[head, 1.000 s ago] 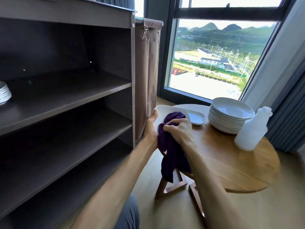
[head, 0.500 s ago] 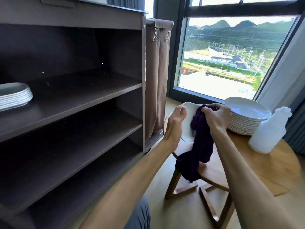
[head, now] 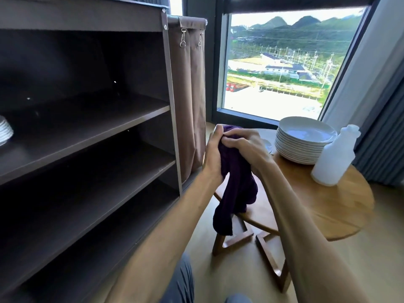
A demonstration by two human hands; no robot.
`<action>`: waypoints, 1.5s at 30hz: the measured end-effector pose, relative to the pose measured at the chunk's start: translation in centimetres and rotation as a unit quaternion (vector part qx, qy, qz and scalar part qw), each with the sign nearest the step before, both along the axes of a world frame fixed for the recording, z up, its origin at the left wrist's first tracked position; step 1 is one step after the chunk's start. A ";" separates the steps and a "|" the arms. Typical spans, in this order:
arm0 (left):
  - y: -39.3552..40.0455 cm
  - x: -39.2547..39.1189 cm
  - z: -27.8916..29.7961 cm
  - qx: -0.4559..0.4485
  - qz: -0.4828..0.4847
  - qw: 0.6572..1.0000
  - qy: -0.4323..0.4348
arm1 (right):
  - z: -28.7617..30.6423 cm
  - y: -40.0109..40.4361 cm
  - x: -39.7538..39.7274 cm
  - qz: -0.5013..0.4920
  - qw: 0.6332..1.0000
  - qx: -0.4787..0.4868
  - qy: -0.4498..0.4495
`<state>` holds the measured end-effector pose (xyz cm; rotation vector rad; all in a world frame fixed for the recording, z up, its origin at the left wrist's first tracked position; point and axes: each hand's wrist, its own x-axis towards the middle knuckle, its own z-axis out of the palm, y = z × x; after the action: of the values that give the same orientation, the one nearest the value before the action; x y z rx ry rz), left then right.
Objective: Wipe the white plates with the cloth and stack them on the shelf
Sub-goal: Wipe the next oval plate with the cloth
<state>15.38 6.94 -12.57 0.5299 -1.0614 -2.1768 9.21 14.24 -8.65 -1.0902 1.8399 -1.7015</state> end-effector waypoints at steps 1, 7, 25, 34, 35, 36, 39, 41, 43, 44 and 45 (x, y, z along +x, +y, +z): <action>0.0 0.2 -0.2 0.002 -0.004 1.000 0.003 | -0.2 0.1 -0.3 0.002 1.000 0.013 0.004; 0.8 -0.8 -1.3 0.098 -0.020 0.995 -0.025 | -2.5 1.0 -2.9 -0.019 0.989 0.145 0.026; 1.2 0.5 -4.3 -0.051 0.018 0.999 -0.007 | -3.9 1.3 -6.9 -0.283 0.945 0.151 0.062; 2.5 -0.7 -5.0 0.021 -0.033 0.999 -0.011 | -3.7 0.5 -2.1 -0.180 0.978 -0.056 -0.090; 2.7 -0.7 -5.1 0.047 -0.038 0.998 -0.001 | -4.3 0.7 -1.2 -0.149 0.979 -0.081 -0.115; 2.8 -0.5 -5.3 0.078 -0.041 0.996 0.014 | -4.7 1.1 -0.1 -0.112 0.980 -0.098 -0.133; 2.2 -0.1 -5.5 0.133 -0.023 0.990 0.043 | -6.2 2.7 1.0 -0.035 0.997 -0.062 -0.039; 2.2 -0.1 -6.0 0.140 -0.010 0.989 0.034 | -7.0 3.3 1.1 -0.030 0.998 -0.032 0.052; 2.6 0.3 -6.7 0.148 0.000 0.988 0.030 | -7.6 3.7 1.2 -0.045 0.995 -0.024 0.090; 2.7 0.5 -6.9 0.149 -0.002 0.988 0.037 | -7.7 3.7 1.4 -0.051 0.993 -0.029 0.105; 2.8 0.7 -7.2 0.152 -0.003 0.987 0.046 | -7.7 3.6 1.5 -0.056 0.990 -0.032 0.123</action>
<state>16.12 9.69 -19.78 0.5540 -0.6864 -2.3587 10.75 17.83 -16.30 -1.2958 2.0424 -1.7658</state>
